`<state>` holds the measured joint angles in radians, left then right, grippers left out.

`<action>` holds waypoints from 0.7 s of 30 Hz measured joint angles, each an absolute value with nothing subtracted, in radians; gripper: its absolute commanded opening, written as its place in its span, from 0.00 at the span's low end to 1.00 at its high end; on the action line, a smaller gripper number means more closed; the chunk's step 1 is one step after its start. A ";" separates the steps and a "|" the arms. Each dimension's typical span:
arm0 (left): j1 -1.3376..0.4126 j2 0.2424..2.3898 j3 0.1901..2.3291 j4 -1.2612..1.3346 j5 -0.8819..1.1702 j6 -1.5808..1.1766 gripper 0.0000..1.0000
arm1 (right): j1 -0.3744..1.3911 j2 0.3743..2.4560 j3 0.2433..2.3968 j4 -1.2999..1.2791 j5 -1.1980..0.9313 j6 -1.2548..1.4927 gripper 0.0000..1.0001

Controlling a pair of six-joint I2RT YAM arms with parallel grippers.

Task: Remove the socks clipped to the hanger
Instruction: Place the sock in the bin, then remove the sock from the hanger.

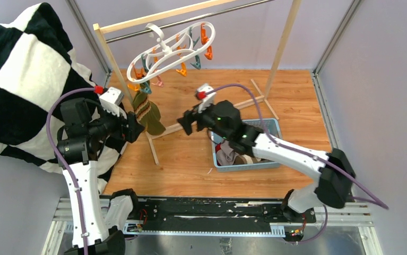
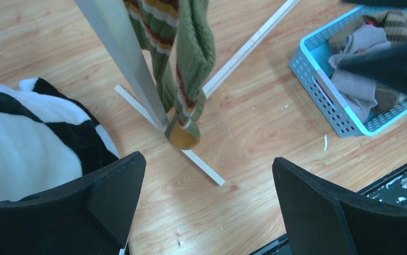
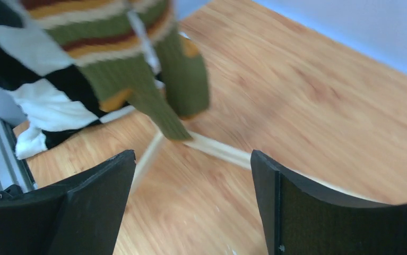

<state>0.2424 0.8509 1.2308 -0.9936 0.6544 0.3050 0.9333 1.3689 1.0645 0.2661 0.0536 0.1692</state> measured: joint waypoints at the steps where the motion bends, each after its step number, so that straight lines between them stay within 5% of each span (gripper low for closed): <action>1: 0.255 0.855 1.242 -0.994 0.665 0.305 1.00 | 0.970 1.428 1.122 0.284 0.054 0.143 0.91; 4: 0.287 0.863 1.274 -0.996 0.699 0.299 1.00 | 1.050 1.563 1.234 0.329 0.052 0.077 1.00; 15: 0.340 0.874 1.302 -0.997 0.757 0.250 1.00 | 1.136 1.908 1.448 0.513 0.045 -0.075 0.99; 19: 0.344 0.876 1.305 -0.995 0.753 0.249 1.00 | 1.136 1.962 1.517 0.533 0.038 -0.089 0.90; 21: 0.350 0.883 1.315 -0.992 0.741 0.250 0.99 | 1.136 1.984 1.549 0.532 0.035 -0.099 0.76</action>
<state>0.3500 0.8825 1.3151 -0.9916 0.7410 0.2497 1.1358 1.9839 1.5486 0.5323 0.0349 -0.0994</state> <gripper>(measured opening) 0.994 0.921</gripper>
